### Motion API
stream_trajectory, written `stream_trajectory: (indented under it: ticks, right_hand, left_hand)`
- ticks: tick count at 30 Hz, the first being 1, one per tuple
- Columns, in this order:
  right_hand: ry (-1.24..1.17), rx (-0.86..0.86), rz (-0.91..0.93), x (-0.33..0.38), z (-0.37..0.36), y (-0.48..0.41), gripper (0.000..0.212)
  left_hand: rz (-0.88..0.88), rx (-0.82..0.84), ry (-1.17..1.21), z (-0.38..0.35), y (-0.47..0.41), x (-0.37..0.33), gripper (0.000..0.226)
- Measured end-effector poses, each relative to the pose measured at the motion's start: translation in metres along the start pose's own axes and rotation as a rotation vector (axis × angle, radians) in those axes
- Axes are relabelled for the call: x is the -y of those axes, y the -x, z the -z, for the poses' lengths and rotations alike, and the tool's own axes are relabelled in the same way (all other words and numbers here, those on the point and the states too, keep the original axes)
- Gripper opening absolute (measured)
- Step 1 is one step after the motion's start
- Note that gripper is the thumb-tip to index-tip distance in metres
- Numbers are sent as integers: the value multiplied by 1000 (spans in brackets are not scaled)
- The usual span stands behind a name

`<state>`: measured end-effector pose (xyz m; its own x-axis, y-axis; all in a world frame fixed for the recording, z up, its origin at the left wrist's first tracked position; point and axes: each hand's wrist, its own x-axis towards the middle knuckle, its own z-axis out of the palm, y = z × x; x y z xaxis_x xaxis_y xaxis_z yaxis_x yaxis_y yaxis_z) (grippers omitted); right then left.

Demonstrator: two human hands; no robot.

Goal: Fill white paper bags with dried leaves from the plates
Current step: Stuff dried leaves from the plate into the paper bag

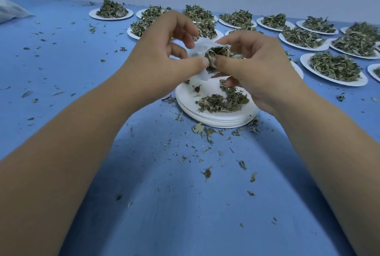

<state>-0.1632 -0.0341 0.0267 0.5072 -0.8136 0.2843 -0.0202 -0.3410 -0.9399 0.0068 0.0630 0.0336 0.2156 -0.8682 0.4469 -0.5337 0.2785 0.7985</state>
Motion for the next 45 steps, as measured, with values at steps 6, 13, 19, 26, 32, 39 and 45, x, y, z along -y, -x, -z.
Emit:
stream_trajectory:
  ticks: [6,13,19,26,32,39,45]
  right_hand:
    - [87,-6,27,0,-4,4,24]
    - [169,120,-10,3,0,5,29]
    - [-246,322,-186,3,9,-2,45]
    - [-237,402,-99,-3,17,1,36]
    - [-131,303,-22,-4,13,1,27]
    - [175,162,60,0,3,4,18]
    - [372,6,99,4,-3,7,17]
  left_hand:
    - [45,-22,38,-10,4,1,14]
    - [106,-102,-36,-12,1,2,15]
    - [128,-149,-73,-5,-2,3,12]
    - [125,-145,-88,-3,-1,0,11]
    - [87,-133,-81,-6,0,-4,11]
    - [22,-35,-66,-9,3,-7,23]
    - [7,43,-27,-11,6,-11,26]
